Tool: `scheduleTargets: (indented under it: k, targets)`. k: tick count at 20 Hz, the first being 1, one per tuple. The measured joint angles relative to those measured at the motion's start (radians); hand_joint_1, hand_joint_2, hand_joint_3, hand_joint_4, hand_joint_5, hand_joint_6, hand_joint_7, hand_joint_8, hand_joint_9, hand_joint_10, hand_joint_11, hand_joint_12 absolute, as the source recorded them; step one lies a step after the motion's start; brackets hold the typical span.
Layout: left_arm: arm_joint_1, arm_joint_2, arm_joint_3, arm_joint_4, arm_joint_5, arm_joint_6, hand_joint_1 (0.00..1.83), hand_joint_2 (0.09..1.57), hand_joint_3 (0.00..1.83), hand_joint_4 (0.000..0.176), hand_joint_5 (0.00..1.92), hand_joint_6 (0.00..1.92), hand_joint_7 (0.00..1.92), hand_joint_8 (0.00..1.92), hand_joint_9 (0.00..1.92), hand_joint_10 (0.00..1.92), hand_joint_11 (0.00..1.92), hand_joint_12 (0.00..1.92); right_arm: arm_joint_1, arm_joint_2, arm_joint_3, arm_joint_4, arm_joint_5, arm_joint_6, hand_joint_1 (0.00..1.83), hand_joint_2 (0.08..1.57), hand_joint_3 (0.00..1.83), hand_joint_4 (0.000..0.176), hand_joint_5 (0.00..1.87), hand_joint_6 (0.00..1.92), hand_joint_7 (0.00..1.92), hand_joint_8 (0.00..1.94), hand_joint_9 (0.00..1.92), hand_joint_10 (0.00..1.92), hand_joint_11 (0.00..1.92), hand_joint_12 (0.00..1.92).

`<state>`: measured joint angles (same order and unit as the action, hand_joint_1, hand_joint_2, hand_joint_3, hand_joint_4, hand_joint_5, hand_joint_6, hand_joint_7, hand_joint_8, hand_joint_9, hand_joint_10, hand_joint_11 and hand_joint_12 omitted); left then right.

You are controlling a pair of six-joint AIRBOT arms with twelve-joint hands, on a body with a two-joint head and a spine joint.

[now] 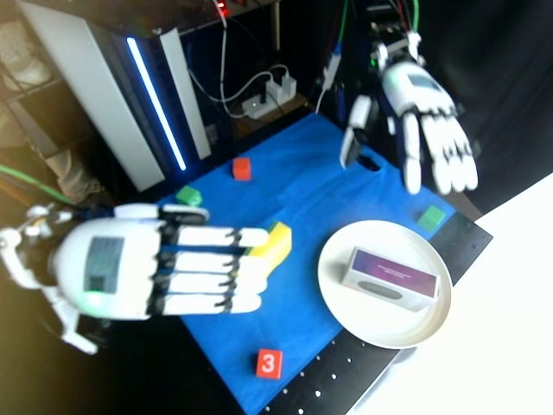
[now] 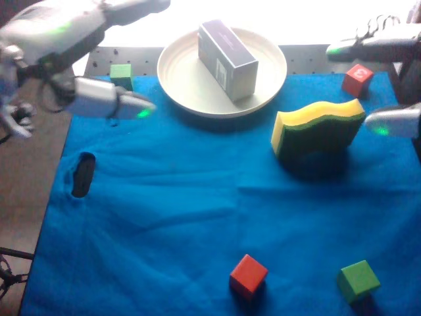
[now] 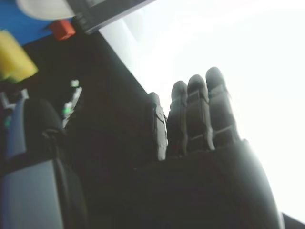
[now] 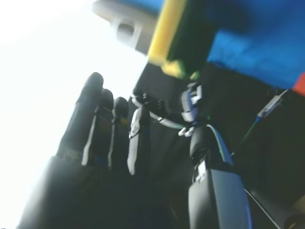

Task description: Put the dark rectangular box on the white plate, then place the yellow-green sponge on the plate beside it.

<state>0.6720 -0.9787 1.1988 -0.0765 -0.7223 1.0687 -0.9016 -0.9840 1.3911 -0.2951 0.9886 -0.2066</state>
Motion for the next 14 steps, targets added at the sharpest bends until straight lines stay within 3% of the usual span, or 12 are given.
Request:
scheduleTargets:
  k: [1, 3, 4, 5, 6, 7, 9, 10, 11, 12, 13, 14]
  targets:
    - [0.029, 0.027, -0.027, -0.013, -0.029, 0.001, 0.91, 0.86, 0.0, 0.134, 0.11, 0.0, 0.01, 0.0, 0.0, 0.0, 0.0, 0.0, 0.0, -0.008, 0.0, -0.017, -0.013, 0.0, 0.71, 1.0, 0.0, 0.108, 0.49, 0.01, 0.42, 0.0, 0.41, 0.01, 0.48, 0.23]
    - [0.092, 0.068, -0.082, -0.043, -0.1, 0.001, 0.88, 0.85, 0.0, 0.146, 0.09, 0.0, 0.0, 0.0, 0.0, 0.0, 0.0, 0.0, 0.008, -0.027, 0.013, -0.036, -0.032, 0.001, 0.7, 1.0, 0.0, 0.096, 0.49, 0.01, 0.41, 0.0, 0.41, 0.0, 0.46, 0.29]
    - [0.143, 0.091, -0.119, -0.063, -0.142, 0.001, 0.9, 0.86, 0.0, 0.127, 0.06, 0.0, 0.0, 0.0, 0.0, 0.0, 0.0, 0.0, 0.035, -0.035, 0.027, -0.044, -0.054, 0.005, 0.73, 1.0, 0.0, 0.074, 0.49, 0.0, 0.43, 0.01, 0.41, 0.01, 0.34, 0.58]
    - [0.18, 0.109, -0.146, -0.085, -0.174, 0.0, 0.91, 0.87, 0.0, 0.107, 0.03, 0.0, 0.0, 0.0, 0.0, 0.0, 0.0, 0.0, 0.058, -0.042, 0.039, -0.053, -0.069, 0.01, 0.78, 1.01, 0.0, 0.075, 0.48, 0.0, 0.4, 0.0, 0.37, 0.0, 0.21, 0.75]
    - [0.217, 0.127, -0.169, -0.103, -0.203, 0.0, 0.91, 0.87, 0.0, 0.107, 0.03, 0.0, 0.0, 0.0, 0.0, 0.0, 0.0, 0.0, 0.076, -0.05, 0.053, -0.055, -0.075, 0.016, 0.78, 1.01, 0.0, 0.075, 0.48, 0.0, 0.4, 0.0, 0.37, 0.0, 0.21, 0.75]
    - [0.272, 0.148, -0.196, -0.135, -0.253, -0.001, 0.87, 0.86, 0.0, 0.111, 0.02, 0.0, 0.0, 0.0, 0.0, 0.0, 0.0, 0.0, 0.096, -0.06, 0.073, -0.065, -0.085, 0.028, 0.83, 1.03, 0.0, 0.054, 0.45, 0.0, 0.36, 0.0, 0.34, 0.0, 0.07, 0.86]
    - [0.34, 0.165, -0.229, -0.215, -0.325, 0.001, 0.85, 0.85, 0.0, 0.127, 0.01, 0.0, 0.0, 0.0, 0.0, 0.0, 0.0, 0.0, 0.118, -0.085, 0.092, -0.1, -0.136, 0.031, 0.82, 1.01, 0.0, 0.051, 0.48, 0.0, 0.39, 0.0, 0.36, 0.0, 0.07, 0.96]
    - [0.364, 0.165, -0.237, -0.24, -0.352, 0.001, 0.83, 0.85, 0.0, 0.135, 0.0, 0.0, 0.0, 0.0, 0.0, 0.0, 0.0, 0.0, 0.123, -0.098, 0.096, -0.114, -0.148, 0.031, 0.82, 1.0, 0.0, 0.056, 0.47, 0.0, 0.39, 0.0, 0.36, 0.0, 0.07, 0.98]
    - [0.392, 0.165, -0.252, -0.259, -0.383, -0.002, 0.8, 0.87, 0.0, 0.1, 0.0, 0.0, 0.0, 0.0, 0.0, 0.0, 0.0, 0.0, 0.132, -0.118, 0.104, -0.139, -0.169, 0.033, 0.84, 1.0, 0.0, 0.085, 0.46, 0.0, 0.37, 0.0, 0.34, 0.0, 0.03, 0.97]
    - [0.406, 0.165, -0.259, -0.258, -0.391, -0.014, 0.77, 0.86, 0.0, 0.115, 0.0, 0.0, 0.0, 0.0, 0.0, 0.0, 0.0, 0.0, 0.145, -0.129, 0.11, -0.16, -0.187, 0.035, 0.88, 1.0, 0.0, 0.064, 0.47, 0.0, 0.39, 0.01, 0.35, 0.01, 0.04, 0.98]
    - [0.415, 0.164, -0.263, -0.258, -0.407, -0.026, 0.76, 0.86, 0.0, 0.112, 0.0, 0.0, 0.0, 0.0, 0.0, 0.0, 0.0, 0.0, 0.157, -0.136, 0.117, -0.175, -0.202, 0.035, 0.88, 1.01, 0.0, 0.052, 0.47, 0.0, 0.4, 0.0, 0.36, 0.0, 0.06, 0.96]
    - [0.424, 0.162, -0.264, -0.258, -0.421, -0.042, 0.77, 0.86, 0.0, 0.126, 0.0, 0.0, 0.0, 0.0, 0.0, 0.0, 0.0, 0.0, 0.168, -0.142, 0.126, -0.175, -0.213, 0.035, 0.87, 1.0, 0.0, 0.049, 0.48, 0.0, 0.4, 0.0, 0.38, 0.0, 0.09, 0.91]
